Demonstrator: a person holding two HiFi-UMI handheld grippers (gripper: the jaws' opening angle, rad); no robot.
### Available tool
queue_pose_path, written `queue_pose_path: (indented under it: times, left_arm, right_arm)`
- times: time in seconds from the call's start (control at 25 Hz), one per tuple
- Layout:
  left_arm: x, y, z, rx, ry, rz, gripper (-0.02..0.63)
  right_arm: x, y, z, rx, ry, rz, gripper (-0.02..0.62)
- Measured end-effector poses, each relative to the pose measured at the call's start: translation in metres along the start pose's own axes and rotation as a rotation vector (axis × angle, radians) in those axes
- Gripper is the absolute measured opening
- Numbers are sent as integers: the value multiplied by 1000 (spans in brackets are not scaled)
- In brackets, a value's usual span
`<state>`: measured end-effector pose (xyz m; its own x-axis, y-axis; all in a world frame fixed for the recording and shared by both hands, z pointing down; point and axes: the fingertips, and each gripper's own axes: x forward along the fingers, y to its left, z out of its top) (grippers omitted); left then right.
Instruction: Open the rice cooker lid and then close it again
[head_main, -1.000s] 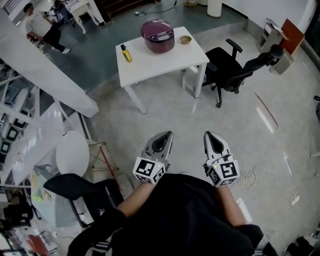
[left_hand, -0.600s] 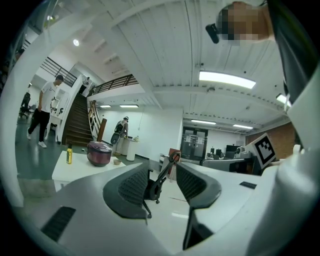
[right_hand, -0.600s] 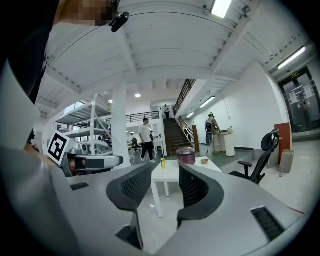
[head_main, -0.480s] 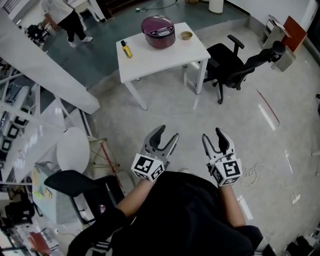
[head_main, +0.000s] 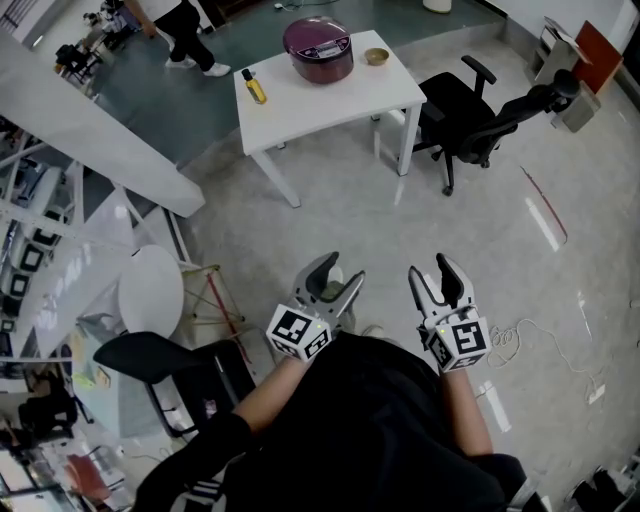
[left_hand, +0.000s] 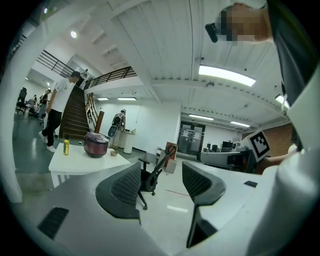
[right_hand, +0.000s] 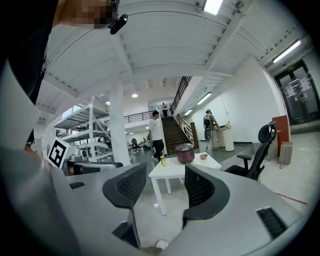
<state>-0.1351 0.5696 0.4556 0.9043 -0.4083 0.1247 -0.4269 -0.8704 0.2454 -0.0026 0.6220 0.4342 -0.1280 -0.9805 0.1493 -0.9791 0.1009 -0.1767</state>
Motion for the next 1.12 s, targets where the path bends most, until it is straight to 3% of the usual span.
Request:
queue_pose_path:
  times: [0.2,0.64,1.12]
  left_arm:
    - [12,5,-1,4,17,-15,241]
    - [80,45,-1,-11,41,-85,247]
    - [186,203,56,-38,-9,-42,250]
  right_arm:
    - [9,-9,-6,42,4,-17,210]
    - [66,-45,-5,22,33,-62,209]
    - [240,-111,31,-14,98,-53,210]
